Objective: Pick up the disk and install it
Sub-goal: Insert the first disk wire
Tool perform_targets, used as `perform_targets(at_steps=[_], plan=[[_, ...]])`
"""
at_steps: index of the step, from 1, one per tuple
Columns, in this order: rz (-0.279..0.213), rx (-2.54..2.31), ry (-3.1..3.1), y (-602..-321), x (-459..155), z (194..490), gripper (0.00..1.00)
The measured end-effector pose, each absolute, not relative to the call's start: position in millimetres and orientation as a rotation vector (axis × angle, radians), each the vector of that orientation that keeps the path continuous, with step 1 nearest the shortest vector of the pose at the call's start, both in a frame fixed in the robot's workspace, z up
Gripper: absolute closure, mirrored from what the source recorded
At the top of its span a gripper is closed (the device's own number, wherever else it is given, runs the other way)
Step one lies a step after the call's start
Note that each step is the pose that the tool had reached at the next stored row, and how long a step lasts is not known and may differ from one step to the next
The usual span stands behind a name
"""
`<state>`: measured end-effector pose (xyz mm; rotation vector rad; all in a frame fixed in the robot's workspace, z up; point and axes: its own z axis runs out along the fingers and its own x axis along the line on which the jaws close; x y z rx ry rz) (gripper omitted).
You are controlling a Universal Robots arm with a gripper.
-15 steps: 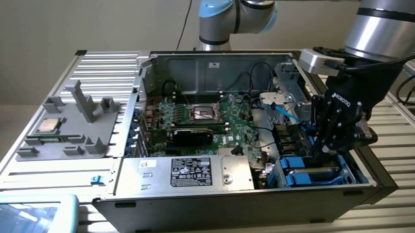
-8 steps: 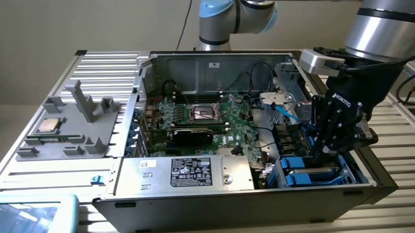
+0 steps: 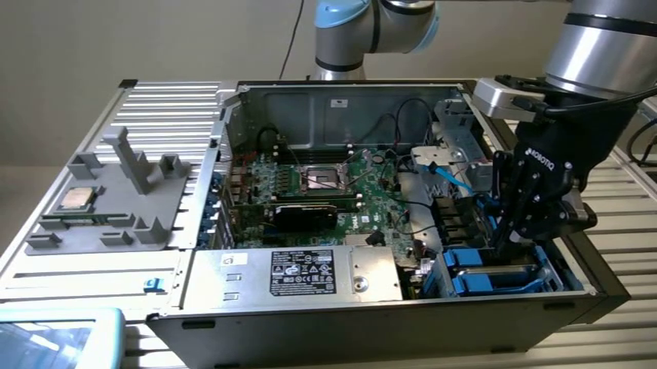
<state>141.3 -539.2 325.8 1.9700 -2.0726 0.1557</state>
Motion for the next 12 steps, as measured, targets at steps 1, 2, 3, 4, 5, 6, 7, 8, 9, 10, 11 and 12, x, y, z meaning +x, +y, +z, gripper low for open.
perform_targets(at_steps=[1, 2, 3, 4, 5, 6, 7, 8, 9, 10, 11, 12], plan=[[0.156, 1.971, -2.073, -539.2, 141.3, 325.8, 0.84], [0.156, 1.971, -2.074, -539.2, 141.2, 325.8, 0.84], [0.156, 1.971, -2.075, -539.2, 141.2, 325.8, 0.84], [0.156, 1.971, -2.076, -539.2, 141.2, 325.8, 0.84], [0.156, 1.971, -2.076, -539.2, 141.4, 325.9, 0.84], [0.156, 1.970, -2.077, -539.3, 141.9, 325.9, 0.84], [0.156, 1.970, -2.077, -539.2, 142.5, 325.9, 0.84], [0.156, 1.970, -2.077, -539.3, 143.0, 325.9, 0.84], [0.155, 1.970, -2.077, -539.4, 143.1, 325.9, 0.84], [0.155, 1.970, -2.078, -539.5, 143.1, 325.8, 0.84], [0.154, 1.971, -2.078, -539.7, 143.2, 325.9, 0.84], [0.153, 1.971, -2.079, -539.9, 143.2, 325.9, 0.84]])
